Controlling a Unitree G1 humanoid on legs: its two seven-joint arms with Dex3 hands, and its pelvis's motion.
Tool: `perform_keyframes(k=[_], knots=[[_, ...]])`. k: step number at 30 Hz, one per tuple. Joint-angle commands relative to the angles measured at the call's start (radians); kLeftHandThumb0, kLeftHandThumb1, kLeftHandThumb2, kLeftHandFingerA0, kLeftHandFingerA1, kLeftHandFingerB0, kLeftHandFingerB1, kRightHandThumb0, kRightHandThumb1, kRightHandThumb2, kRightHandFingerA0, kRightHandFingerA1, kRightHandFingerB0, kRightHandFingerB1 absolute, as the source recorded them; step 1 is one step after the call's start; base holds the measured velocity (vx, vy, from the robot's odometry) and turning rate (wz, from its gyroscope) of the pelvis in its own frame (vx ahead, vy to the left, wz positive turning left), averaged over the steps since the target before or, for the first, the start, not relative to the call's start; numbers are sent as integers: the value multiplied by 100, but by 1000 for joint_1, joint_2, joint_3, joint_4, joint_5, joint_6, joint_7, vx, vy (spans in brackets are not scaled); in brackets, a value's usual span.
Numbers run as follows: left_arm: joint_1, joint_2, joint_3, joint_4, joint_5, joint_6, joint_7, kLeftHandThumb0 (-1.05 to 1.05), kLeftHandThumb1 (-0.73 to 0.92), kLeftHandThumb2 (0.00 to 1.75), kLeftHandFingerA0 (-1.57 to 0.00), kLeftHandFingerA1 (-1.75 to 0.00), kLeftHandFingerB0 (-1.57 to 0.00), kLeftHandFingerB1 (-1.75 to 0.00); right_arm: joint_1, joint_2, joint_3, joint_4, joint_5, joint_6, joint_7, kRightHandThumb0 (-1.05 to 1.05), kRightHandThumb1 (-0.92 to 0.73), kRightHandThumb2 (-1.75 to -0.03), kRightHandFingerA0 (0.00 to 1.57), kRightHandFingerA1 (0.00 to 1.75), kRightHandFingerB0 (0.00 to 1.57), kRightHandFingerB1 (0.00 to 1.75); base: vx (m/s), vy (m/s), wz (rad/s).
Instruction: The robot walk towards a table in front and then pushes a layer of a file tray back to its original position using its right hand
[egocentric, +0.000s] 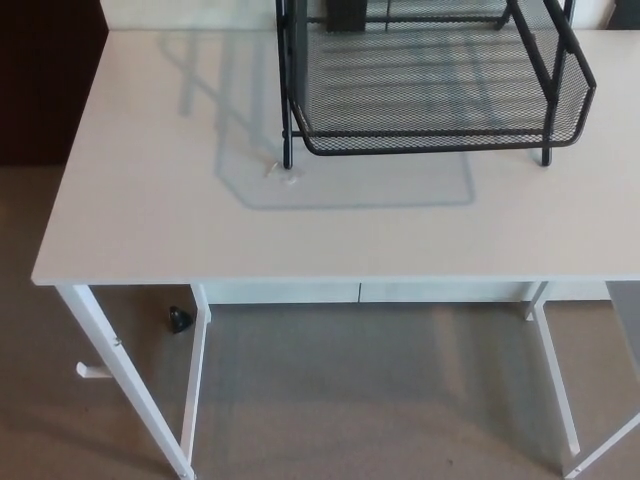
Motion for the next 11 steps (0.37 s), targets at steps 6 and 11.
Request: perform_keyframes(k=[6, 11], knots=[[-49, 7, -9, 26, 21, -30, 17, -29, 62, 58, -36, -39, -32, -36, -146, -108, -16, 132, 91, -26, 8, -70, -52, -90, 3, 42, 4, 23, 0, 0, 0], [-48, 6, -13, 28, 22, -35, 23, -29, 61, 58, -36, -39, -33, -36, -137, -118, -5, 130, 99, -29, 1, -67, -52, -91, 1, 42, 3, 23, 0, 0, 0]])
